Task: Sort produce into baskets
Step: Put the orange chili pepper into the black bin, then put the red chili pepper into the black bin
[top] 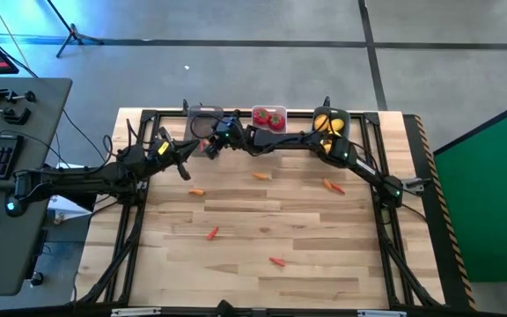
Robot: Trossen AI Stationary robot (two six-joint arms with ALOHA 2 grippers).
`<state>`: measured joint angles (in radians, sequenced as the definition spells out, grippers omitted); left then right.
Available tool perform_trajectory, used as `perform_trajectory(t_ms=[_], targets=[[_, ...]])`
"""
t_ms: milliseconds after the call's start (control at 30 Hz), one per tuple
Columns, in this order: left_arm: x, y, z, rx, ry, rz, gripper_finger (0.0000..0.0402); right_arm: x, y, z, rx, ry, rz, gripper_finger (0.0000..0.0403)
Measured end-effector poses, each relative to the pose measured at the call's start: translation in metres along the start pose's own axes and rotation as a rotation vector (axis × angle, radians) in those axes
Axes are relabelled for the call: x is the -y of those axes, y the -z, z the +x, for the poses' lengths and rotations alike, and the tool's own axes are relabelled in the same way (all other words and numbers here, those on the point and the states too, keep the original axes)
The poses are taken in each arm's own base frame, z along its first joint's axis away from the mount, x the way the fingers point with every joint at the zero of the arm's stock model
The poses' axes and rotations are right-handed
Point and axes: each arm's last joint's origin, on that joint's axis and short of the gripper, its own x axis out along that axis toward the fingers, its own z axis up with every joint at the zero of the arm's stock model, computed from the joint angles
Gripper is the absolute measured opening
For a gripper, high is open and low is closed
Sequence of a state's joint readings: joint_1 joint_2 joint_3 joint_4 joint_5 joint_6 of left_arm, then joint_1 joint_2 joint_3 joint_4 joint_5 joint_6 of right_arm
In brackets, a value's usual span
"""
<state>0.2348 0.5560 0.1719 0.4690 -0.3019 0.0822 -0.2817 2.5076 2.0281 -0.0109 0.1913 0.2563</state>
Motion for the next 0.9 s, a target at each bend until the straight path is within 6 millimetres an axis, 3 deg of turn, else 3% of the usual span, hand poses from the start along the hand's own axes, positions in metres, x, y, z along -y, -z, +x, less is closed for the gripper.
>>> perform_trajectory(t_ms=[100,200,300,467,633,733,900], targets=[[0.0,0.0,0.0,0.0,0.0,0.0,0.0,-0.001,-0.002,-0.001,0.007,-0.002,-0.029,0.0148],[0.0,0.0,0.0,0.0,0.0,0.0,0.0,-0.003,-0.007,-0.005,0.018,-0.006,-0.058,0.0154],[0.0,0.0,0.0,-0.002,-0.002,0.0,0.0,-0.007,-0.013,-0.014,0.005,0.013,-0.144,0.0118],[0.0,0.001,0.0,-0.006,-0.01,0.001,0.0,-0.013,-0.018,-0.032,-0.056,0.09,-0.252,0.0013],[0.0,0.001,0.0,-0.01,-0.017,0.002,0.0,-0.007,-0.008,-0.048,-0.011,0.146,-0.231,0.001],[0.0,0.001,0.0,-0.011,-0.017,0.003,0.0,-0.003,0.007,-0.067,0.042,0.137,-0.194,0.0003],[-0.001,0.0,0.0,-0.003,-0.019,0.0,0.0,-0.003,0.022,-0.13,0.12,0.167,-0.146,0.0001]])
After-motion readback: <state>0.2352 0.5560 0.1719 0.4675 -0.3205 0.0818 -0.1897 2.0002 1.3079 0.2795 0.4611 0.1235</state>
